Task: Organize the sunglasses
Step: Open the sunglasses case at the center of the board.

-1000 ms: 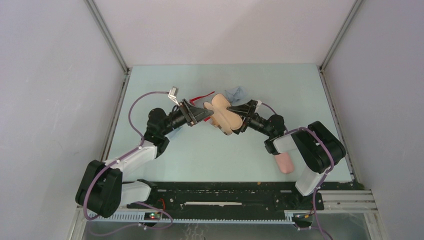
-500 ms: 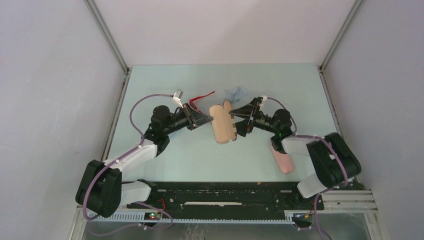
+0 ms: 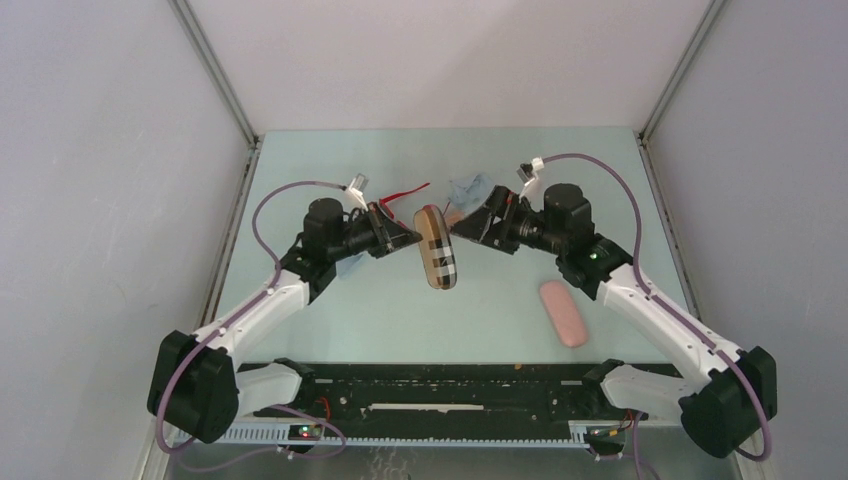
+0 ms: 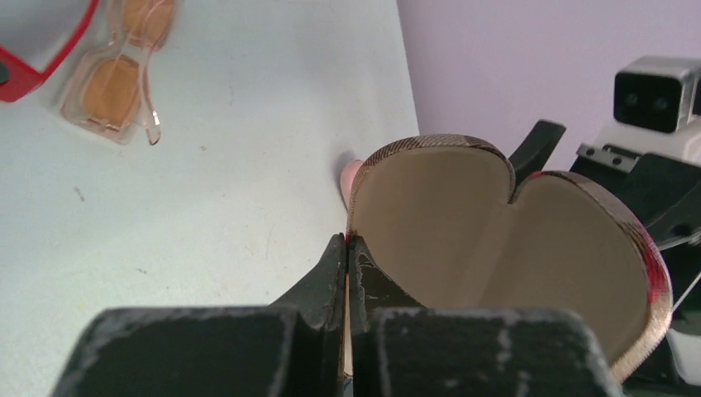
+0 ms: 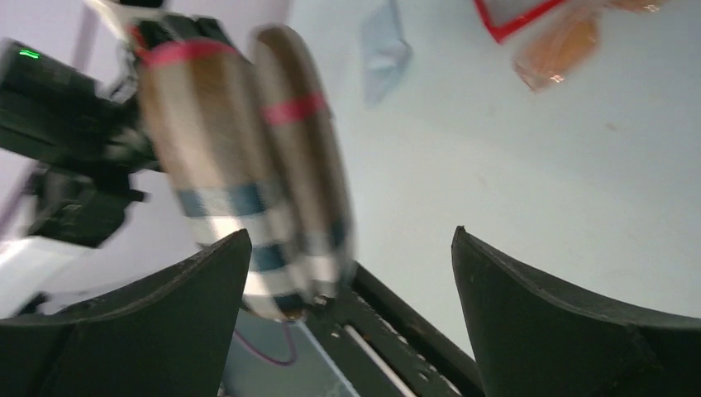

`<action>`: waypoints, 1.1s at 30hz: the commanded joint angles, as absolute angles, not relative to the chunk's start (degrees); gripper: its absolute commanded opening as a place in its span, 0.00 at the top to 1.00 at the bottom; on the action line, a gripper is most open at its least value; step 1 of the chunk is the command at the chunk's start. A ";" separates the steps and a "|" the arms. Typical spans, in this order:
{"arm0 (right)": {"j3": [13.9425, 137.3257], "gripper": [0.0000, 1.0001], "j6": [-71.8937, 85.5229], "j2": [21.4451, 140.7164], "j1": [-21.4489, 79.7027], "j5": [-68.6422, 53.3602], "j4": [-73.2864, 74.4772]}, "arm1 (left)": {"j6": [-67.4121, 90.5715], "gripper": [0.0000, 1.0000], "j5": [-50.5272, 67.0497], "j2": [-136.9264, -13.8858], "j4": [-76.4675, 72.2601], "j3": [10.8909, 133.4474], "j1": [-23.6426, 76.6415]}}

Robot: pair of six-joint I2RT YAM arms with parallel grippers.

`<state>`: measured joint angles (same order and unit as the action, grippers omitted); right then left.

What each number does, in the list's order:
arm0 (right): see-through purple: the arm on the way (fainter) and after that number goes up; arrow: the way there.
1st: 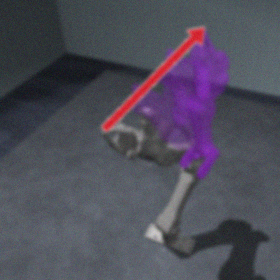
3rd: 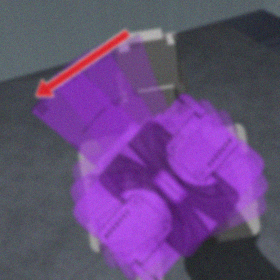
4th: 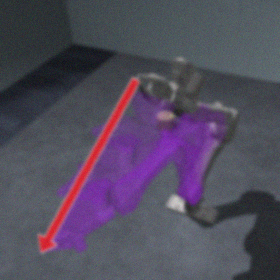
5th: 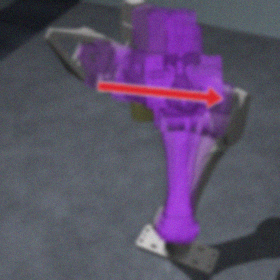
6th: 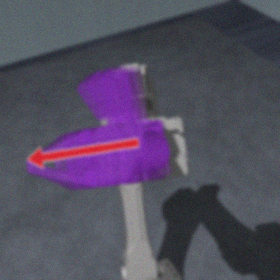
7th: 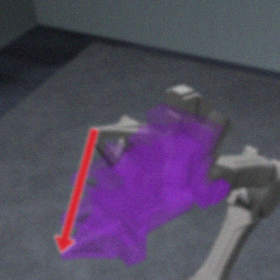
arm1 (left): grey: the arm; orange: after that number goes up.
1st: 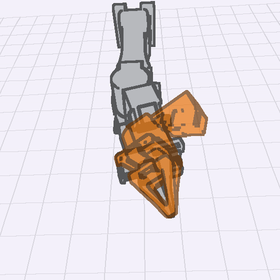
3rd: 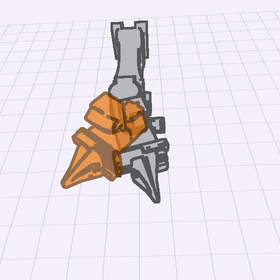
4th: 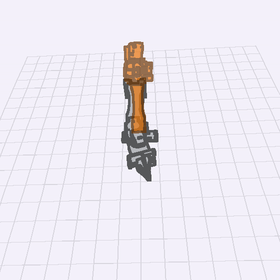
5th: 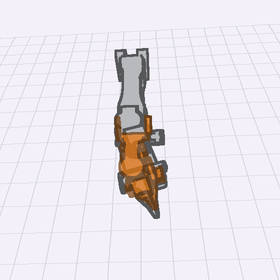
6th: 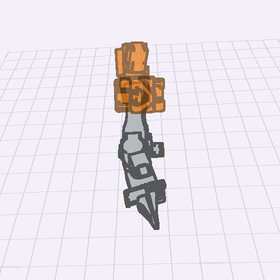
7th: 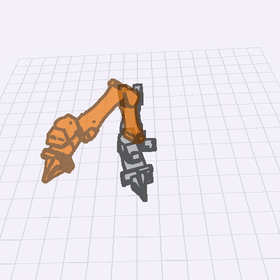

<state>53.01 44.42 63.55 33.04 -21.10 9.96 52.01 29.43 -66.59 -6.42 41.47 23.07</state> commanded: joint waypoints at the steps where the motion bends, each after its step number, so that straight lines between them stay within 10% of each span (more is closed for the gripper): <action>1: 54.87 0.00 36.98 62.18 36.75 -8.10 21.24 | 52.56 1.00 24.49 -64.44 -0.43 45.42 23.33; 17: 65.85 0.00 30.10 64.22 58.10 25.36 28.09 | 56.60 1.00 13.33 -65.81 12.15 48.69 26.80; 33: 83.67 0.22 18.36 87.82 71.71 46.99 36.59 | 58.78 1.00 11.37 -67.58 17.70 50.09 26.89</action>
<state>81.47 21.69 86.26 71.70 41.93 35.62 57.25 11.86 -67.51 17.98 45.56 26.61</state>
